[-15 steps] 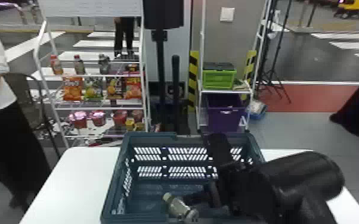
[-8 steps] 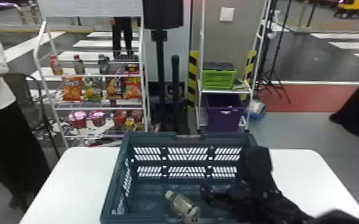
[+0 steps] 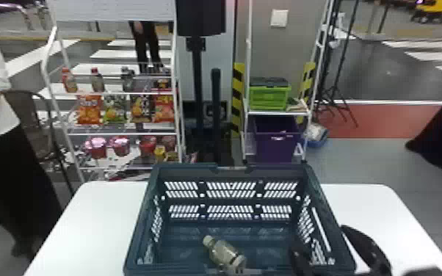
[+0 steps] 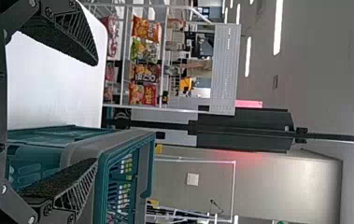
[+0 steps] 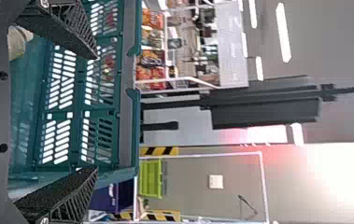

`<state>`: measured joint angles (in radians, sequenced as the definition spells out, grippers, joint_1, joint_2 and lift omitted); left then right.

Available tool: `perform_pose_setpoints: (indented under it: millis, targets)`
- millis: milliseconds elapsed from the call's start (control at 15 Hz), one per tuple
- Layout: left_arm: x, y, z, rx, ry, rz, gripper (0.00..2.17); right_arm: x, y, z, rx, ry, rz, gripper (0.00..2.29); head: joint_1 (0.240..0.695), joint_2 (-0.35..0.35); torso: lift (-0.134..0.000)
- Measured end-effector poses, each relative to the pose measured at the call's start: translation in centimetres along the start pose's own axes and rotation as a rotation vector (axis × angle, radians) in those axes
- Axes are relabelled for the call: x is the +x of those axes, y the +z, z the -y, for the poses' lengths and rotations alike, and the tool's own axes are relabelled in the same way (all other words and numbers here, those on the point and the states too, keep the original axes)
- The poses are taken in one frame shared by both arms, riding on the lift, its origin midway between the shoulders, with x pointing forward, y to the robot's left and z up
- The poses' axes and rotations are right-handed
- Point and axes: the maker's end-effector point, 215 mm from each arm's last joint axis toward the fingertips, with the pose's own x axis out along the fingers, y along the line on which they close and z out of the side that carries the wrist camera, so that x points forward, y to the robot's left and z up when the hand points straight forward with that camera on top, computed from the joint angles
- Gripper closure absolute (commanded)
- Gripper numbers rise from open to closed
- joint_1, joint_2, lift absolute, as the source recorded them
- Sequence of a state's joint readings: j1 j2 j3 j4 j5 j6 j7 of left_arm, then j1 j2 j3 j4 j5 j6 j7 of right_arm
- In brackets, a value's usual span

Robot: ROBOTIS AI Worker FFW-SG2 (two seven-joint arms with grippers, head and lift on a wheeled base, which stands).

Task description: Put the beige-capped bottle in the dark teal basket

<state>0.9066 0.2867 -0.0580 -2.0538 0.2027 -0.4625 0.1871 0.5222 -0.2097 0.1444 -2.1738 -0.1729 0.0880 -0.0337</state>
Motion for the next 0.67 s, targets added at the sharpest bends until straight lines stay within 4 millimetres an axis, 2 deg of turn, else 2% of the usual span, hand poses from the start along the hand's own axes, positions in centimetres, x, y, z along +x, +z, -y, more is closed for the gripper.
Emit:
perform_pose_setpoints:
  millis: [333, 533, 667]
  targets:
    - [0.2, 0.3, 0.1, 0.000, -0.003, 0.002, 0.16, -5.5, -1.9, 2.0, 0.036, -0.055, 0.057, 0.05, 0.499, 0.000, 0.000]
    - [0.2, 0.3, 0.1, 0.000, 0.000, 0.004, 0.16, -7.5, -2.3, 3.3, 0.050, -0.080, 0.062, 0.06, 0.499, 0.000, 0.000]
    - [0.3, 0.0, 0.1, 0.002, 0.002, -0.008, 0.16, -8.2, -2.7, 3.5, 0.052, -0.085, 0.053, 0.07, 0.499, 0.000, 0.000]
